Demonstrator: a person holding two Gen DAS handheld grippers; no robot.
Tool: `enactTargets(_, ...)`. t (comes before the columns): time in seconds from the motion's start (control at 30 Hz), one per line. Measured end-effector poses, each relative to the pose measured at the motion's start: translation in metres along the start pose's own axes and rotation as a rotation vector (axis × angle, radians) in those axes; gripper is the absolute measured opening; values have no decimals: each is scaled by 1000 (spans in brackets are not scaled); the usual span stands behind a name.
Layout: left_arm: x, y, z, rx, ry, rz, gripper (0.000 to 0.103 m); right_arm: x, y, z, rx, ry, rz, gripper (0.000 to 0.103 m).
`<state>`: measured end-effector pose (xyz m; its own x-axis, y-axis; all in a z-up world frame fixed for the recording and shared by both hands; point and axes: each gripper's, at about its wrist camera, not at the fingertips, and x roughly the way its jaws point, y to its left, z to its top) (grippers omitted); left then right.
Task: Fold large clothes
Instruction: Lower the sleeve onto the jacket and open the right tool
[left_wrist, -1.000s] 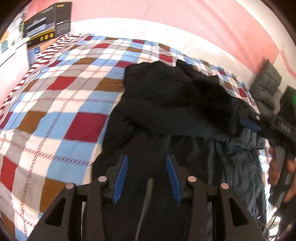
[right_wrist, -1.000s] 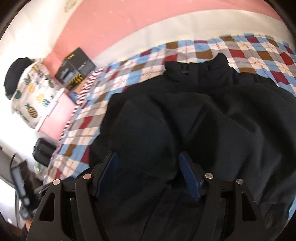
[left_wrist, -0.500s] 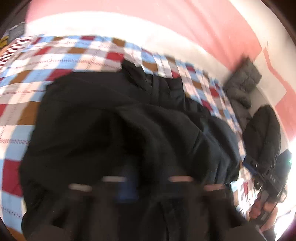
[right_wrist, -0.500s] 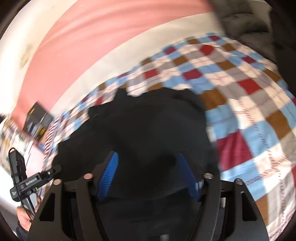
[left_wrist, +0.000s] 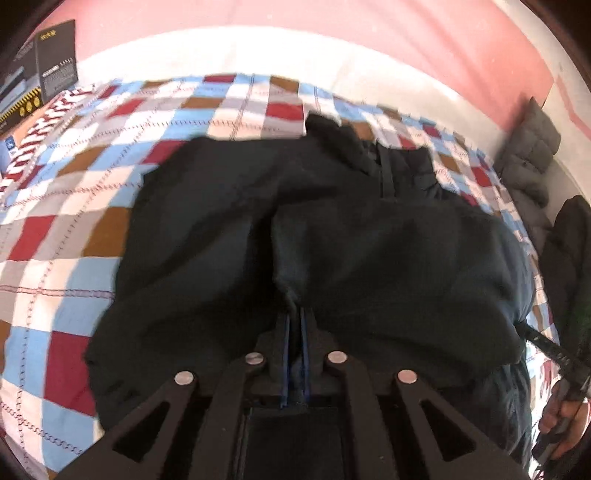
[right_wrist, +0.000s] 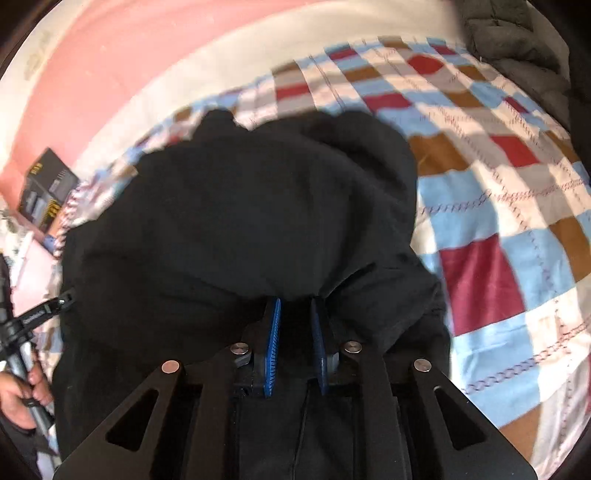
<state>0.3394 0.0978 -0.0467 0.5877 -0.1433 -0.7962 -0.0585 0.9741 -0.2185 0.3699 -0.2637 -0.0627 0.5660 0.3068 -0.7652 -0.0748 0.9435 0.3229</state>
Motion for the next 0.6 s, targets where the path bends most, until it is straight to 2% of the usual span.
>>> enactTargets(0.1, -24, 6, 1, -5, -62, 57, 9, -27, -15, 14, 0, -88, -34, 17)
enactTargets(0.2, -39, 6, 14, -58, -101, 11, 9, -24, -27, 37, 21, -102, -58, 17)
enactTargets(0.27, -38, -14, 26, 0, -123, 0, 9, -14, -27, 49, 15, -102, -65, 17)
enactTargets(0.37, -9, -47, 41, 133, -130, 39, 10, 14, -24, 67, 2, -85, -86, 17)
enactTargets(0.43, 33, -49, 48, 134, -56, 72, 10, 43, -30, 76, 5, -37, -116, 16)
enactTargets(0.5, 70, -40, 50, 107, -1, 73, 9, 60, -38, 73, 22, 8, -124, 14)
enactTargets(0.6, 89, -36, 50, 137, -34, 74, 6, 67, -41, 70, 7, -1, -135, 13)
